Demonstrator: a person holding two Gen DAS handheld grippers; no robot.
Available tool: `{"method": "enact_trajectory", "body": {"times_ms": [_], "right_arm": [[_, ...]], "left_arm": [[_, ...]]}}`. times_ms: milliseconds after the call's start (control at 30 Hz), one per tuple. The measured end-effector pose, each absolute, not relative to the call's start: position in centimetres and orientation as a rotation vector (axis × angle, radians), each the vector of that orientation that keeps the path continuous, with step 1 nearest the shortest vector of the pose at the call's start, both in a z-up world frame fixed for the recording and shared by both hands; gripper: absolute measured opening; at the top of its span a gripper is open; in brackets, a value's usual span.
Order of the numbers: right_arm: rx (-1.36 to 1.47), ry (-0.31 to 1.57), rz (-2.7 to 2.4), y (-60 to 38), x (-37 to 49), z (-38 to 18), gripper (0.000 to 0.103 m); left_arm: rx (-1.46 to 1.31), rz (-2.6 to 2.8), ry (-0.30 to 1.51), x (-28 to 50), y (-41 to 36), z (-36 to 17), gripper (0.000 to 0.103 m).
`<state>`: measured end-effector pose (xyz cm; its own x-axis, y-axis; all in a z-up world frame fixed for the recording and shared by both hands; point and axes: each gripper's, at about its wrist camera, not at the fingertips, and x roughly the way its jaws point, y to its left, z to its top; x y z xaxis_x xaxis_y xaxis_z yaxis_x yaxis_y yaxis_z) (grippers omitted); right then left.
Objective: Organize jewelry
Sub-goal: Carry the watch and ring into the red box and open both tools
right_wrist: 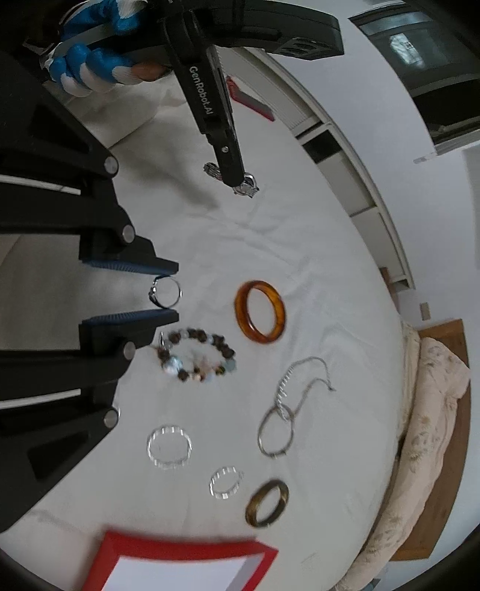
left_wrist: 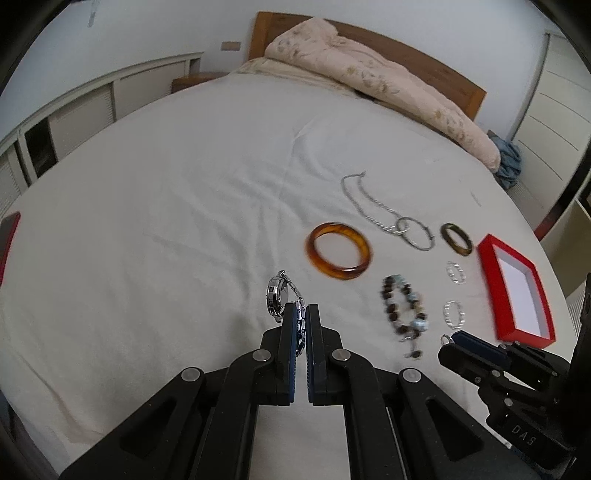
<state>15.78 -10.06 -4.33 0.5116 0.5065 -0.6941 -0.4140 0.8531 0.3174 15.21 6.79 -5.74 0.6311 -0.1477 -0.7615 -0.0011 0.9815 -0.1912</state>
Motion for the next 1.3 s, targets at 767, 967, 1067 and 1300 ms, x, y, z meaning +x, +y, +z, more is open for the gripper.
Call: {"method": "enact_trajectory", "body": {"times_ms": [767, 967, 1067, 1300], "right_arm": [[0.188, 0.806, 0.109, -36.8, 16.4, -3.1, 0.018], [0.204, 0.846, 0.086, -39.4, 18.2, -5.8, 0.018], [0.208, 0.880, 0.082, -40.1, 19.1, -7.3, 0.018], [0.196, 0.943, 0.076, -41.0, 20.7, -9.7, 0.018]], "left_arm": [[-0.016, -0.555, 0.887, 21.2, -18.9, -3.1, 0.004], [0.046, -0.612, 0.933, 23.0, -24.2, -5.5, 0.004], [0.080, -0.623, 0.956, 23.5, -26.1, -6.7, 0.004], [0.115, -0.640, 1.004, 23.5, -27.8, -8.9, 0.004]]}}
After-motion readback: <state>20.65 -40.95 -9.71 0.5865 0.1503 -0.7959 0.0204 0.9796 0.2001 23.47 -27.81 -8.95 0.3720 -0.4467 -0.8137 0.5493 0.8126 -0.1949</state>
